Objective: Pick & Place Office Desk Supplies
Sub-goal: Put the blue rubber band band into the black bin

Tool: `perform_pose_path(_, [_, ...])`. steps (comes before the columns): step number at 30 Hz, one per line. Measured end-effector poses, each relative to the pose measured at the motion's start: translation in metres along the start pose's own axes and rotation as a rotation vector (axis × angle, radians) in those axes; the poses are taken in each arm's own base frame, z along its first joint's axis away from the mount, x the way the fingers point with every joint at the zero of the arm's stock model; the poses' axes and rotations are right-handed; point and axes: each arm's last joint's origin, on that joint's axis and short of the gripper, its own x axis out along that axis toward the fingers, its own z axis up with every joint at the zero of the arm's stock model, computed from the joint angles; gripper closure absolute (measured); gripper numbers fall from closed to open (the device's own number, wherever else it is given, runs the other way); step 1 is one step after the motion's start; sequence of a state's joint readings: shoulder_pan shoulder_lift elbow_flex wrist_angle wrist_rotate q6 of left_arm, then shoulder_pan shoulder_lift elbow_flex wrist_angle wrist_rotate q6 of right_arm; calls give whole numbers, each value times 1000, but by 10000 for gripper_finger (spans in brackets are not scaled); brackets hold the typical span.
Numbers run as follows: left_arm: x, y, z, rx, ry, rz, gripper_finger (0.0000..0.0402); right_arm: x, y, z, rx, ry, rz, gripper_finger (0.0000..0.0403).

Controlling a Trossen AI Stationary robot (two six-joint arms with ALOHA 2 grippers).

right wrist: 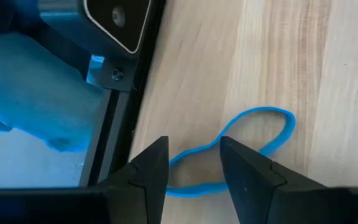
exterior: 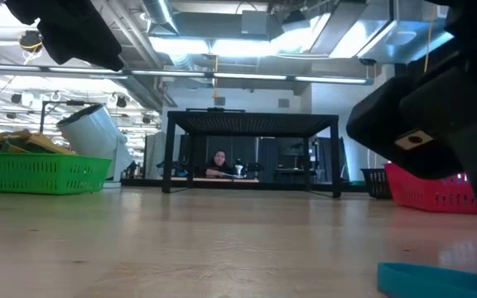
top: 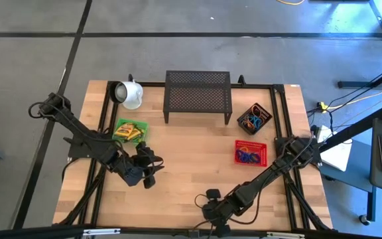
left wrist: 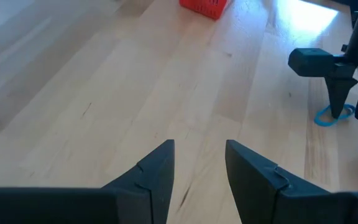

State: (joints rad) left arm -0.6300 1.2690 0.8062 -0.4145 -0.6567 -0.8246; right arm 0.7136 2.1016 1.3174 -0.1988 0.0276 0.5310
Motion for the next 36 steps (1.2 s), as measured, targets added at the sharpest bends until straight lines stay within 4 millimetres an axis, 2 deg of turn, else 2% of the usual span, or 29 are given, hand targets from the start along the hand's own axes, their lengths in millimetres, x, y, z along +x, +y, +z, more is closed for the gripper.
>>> perform_pose_path(12, [0, 0, 0, 0, -6, 5, 265, 1, -1, 0, 2, -29, -57, 261])
perform_pose_path(21, [0, 0, 0, 1, -6, 6, 265, 1, -7, -3, -10, -50, -209, 338])
perform_pose_path(27, [0, 1, 0, 4, -3, 9, 265, 1, -9, -4, -11, -49, -233, 395])
perform_pose_path(36, [0, 1, 0, 5, -2, 11, 265, 1, -9, -2, 0, -69, -226, 399])
